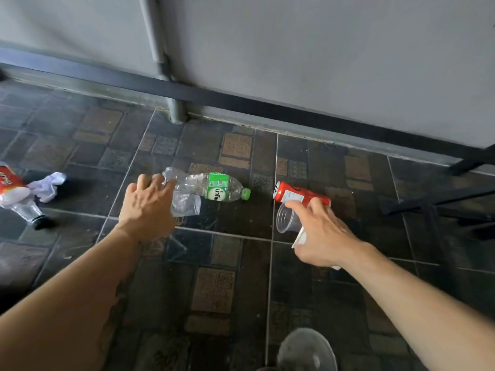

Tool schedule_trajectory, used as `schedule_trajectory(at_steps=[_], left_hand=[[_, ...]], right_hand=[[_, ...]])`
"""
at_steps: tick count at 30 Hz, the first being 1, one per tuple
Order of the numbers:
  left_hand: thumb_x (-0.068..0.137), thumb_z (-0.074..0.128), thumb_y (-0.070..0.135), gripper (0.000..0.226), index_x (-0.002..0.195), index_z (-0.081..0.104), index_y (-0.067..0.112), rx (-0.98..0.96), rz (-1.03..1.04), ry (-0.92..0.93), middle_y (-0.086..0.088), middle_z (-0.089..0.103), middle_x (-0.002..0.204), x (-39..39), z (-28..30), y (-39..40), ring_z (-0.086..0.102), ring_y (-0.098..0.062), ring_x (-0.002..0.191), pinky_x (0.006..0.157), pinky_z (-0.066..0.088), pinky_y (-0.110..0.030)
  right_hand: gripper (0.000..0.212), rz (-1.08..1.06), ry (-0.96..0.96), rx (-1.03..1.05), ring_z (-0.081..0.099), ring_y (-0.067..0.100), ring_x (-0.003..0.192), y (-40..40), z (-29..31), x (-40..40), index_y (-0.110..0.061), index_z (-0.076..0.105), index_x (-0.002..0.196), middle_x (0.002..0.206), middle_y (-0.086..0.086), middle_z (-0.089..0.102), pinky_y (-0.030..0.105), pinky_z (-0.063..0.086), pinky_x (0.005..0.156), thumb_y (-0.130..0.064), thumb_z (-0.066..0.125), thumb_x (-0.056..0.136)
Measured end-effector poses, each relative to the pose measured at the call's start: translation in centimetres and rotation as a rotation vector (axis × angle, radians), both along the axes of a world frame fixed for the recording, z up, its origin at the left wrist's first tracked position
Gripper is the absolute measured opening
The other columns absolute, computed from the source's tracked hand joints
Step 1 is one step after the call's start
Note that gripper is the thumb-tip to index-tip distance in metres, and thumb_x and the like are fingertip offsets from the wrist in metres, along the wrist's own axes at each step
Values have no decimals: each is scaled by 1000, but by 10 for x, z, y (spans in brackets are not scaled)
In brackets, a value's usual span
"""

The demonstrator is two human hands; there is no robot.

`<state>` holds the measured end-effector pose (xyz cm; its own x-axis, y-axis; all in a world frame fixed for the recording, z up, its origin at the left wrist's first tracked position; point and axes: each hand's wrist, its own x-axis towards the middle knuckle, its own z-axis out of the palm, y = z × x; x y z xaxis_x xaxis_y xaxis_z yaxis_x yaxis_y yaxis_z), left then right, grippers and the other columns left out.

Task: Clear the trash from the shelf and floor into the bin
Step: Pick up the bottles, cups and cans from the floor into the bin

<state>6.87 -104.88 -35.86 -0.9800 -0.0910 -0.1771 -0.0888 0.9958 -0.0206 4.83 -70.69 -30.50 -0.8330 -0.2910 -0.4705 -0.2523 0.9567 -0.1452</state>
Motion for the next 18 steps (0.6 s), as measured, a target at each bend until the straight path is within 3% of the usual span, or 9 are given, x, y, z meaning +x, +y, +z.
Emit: schedule_trajectory(at_steps=[3, 8, 12, 15, 18], left_hand=[[68, 63, 23, 78, 141, 36, 24, -73, -58, -20, -2, 53, 130, 2, -6, -2, 41, -27, 116, 90, 35, -37], [64, 67, 23, 57, 119, 53, 18, -111, -88, 6, -4, 58, 115, 19, -11, -3, 43, -27, 106, 82, 35, -36], [65, 58, 44, 55, 106, 65, 8, -89, -171, 37, -12, 60, 113, 43, -11, -5, 47, -33, 99, 78, 37, -41], [67, 61, 44, 54, 107, 65, 9, -62, -207, 58, -11, 61, 109, 59, -8, -7, 48, -31, 96, 77, 39, -41], [68, 67, 42, 52, 111, 64, 12, -27, -240, 75, -8, 61, 108, 70, -2, -11, 50, -30, 97, 78, 41, -41]], right_hand=[[91, 78, -35, 165, 38, 36, 124, -2, -8, -1, -40, 14, 143, 131, 8, 30, 47, 44, 95, -29, 65, 68], [81, 166, 28, 313, 40, 35, 124, -14, -24, 1, -28, 31, 139, 136, 10, 36, 45, 46, 94, -31, 69, 68], [74, 224, 86, 375, 42, 33, 123, -18, -29, 6, -24, 41, 134, 138, 9, 41, 42, 46, 94, -34, 71, 67], [65, 230, 127, 371, 44, 31, 119, -25, -27, 10, -19, 49, 130, 137, 8, 44, 37, 50, 82, -33, 67, 69], [63, 242, 149, 370, 46, 28, 117, -38, -20, 14, -15, 52, 130, 137, 8, 46, 36, 51, 80, -32, 68, 71]])
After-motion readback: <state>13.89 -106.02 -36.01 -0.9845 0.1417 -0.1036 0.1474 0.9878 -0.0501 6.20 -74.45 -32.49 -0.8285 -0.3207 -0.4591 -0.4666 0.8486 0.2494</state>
